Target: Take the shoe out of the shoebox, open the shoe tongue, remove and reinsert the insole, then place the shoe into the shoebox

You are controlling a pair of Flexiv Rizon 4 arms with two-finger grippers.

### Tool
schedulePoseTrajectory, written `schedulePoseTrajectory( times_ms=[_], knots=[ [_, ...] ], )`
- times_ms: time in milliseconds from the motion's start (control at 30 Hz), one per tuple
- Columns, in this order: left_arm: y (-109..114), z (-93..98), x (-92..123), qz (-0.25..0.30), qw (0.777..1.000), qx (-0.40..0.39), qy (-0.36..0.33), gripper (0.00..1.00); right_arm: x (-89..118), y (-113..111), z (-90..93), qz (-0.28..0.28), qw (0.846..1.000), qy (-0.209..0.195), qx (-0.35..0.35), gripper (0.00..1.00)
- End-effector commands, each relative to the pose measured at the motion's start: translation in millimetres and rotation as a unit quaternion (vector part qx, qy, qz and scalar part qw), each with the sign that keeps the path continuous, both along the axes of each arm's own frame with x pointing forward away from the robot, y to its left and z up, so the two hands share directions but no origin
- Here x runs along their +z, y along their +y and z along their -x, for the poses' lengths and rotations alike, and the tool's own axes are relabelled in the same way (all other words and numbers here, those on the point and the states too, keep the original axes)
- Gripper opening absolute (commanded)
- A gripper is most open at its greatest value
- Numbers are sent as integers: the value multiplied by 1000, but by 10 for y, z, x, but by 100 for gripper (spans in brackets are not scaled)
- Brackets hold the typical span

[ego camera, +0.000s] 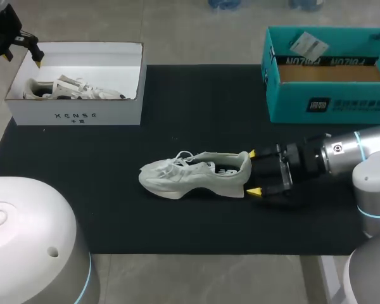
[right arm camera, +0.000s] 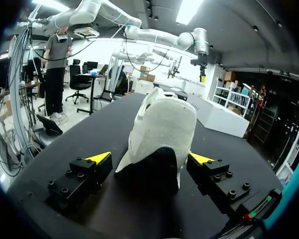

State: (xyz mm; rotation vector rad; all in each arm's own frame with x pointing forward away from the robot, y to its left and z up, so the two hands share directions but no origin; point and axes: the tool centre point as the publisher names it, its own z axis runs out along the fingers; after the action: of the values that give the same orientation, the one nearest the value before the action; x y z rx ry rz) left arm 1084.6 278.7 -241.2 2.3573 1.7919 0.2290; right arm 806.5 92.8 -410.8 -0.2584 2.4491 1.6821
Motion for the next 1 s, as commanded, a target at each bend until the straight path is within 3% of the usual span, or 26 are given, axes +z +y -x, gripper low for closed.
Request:
schedulePoseTrajectory(
  times_ms=[33,667,1000],
  knots=[
    [1,5,5,-1,1000,0,0,100,-53,37,-23,-5,1000,1,-1,100],
    [1,5,5,-1,1000,0,0,100,-114,184,-183,-14,1000,16,6,100],
    [1,5,5,-1,1000,0,0,100,-237,267,-177,-24,999,33,11,100]
  ],
)
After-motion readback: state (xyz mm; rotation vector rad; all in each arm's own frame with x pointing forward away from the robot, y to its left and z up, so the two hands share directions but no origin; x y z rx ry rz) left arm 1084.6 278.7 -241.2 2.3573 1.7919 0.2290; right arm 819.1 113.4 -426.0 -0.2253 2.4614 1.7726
